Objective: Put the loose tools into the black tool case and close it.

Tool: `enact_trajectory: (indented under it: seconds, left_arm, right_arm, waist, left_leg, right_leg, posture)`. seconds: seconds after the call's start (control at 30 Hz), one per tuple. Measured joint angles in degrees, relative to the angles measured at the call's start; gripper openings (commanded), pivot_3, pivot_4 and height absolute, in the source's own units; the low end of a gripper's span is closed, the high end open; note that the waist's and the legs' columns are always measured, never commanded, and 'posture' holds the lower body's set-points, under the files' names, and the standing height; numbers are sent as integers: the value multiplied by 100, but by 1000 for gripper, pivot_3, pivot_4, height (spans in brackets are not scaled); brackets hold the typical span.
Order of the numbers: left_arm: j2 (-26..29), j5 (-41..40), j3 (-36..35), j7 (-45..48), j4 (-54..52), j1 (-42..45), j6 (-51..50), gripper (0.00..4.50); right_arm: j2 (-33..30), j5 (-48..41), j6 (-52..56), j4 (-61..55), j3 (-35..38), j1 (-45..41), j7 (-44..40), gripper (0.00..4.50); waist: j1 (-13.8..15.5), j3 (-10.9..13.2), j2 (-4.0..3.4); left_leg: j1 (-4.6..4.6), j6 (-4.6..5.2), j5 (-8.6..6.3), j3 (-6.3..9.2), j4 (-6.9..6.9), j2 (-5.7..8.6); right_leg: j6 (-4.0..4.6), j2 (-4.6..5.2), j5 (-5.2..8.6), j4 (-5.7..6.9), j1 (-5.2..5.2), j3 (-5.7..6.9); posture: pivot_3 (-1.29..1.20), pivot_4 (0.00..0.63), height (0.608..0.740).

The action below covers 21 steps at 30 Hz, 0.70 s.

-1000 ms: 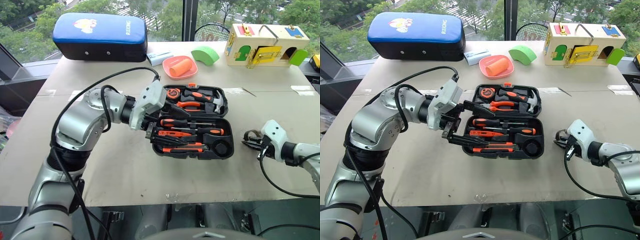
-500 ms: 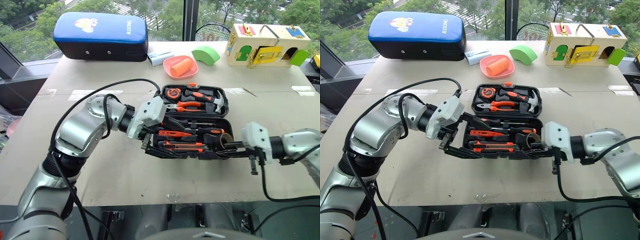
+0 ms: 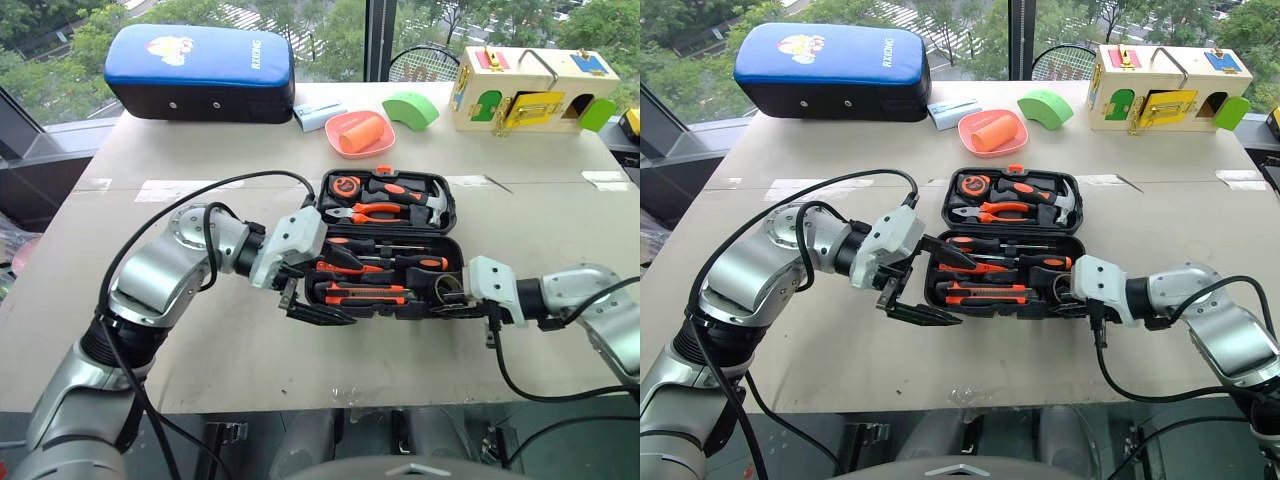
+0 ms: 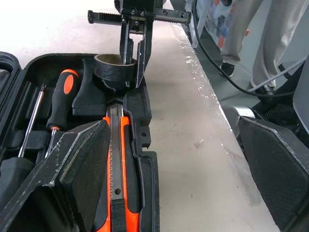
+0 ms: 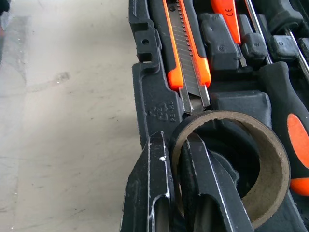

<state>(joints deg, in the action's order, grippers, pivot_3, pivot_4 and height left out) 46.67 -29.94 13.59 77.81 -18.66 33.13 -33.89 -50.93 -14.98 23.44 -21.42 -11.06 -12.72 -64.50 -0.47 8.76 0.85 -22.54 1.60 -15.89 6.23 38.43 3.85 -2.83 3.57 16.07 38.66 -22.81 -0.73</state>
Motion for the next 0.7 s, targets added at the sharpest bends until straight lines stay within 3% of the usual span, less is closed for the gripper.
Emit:
enact_trajectory:
  seconds: [0.13, 0.37, 0.4, 0.53, 0.7]
  left_arm:
    - [0, -5, -13, -49, -81, -1, -4, 4500]
    - [-11, -5, -16, -80, -40, 77, -11, 4500]
    - [-12, -4, -19, -80, -17, 99, -10, 4500]
    - [-13, 0, -24, -99, 110, 136, -3, 4500]
    - [67, -7, -419, -519, 245, -218, -235, 4500]
  right_arm:
    - [-24, 117, 18, 0, 33, 10, 75, 1167]
    - [-231, -28, 288, -241, 180, 67, -35, 4254]
    - [-224, -89, 341, -262, 119, 112, -74, 4464]
    - [-219, -446, 671, -427, 213, 109, -126, 4464]
    - [-217, -1120, 1200, -434, 1016, -87, -6, 4464]
  waist:
    - [19, 0, 0]
    - [111, -1, 1]
    - [114, -1, 1]
    - [103, 0, -1]
    - [93, 0, -1]
  left_leg:
    - [0, 0, 0, 0, -1, 0]
    - [-3, 0, 0, 5, -8, -1]
    - [-6, 0, 0, 6, -7, 0]
    - [-6, 0, 0, 3, 2, 1]
    - [-5, 0, 0, 6, -3, -1]
  right_leg:
    - [0, 0, 0, -1, 0, 1]
    - [0, 0, 0, -17, 2, 7]
    - [0, 0, 0, -17, 1, 8]
    - [-1, 0, -1, -10, 1, 3]
    - [0, -1, -1, -10, 0, 5]
  posture:
    - [0, 150, 735]
    - [0, 150, 735]
    - [0, 150, 735]
    - [0, 150, 735]
    - [0, 150, 735]
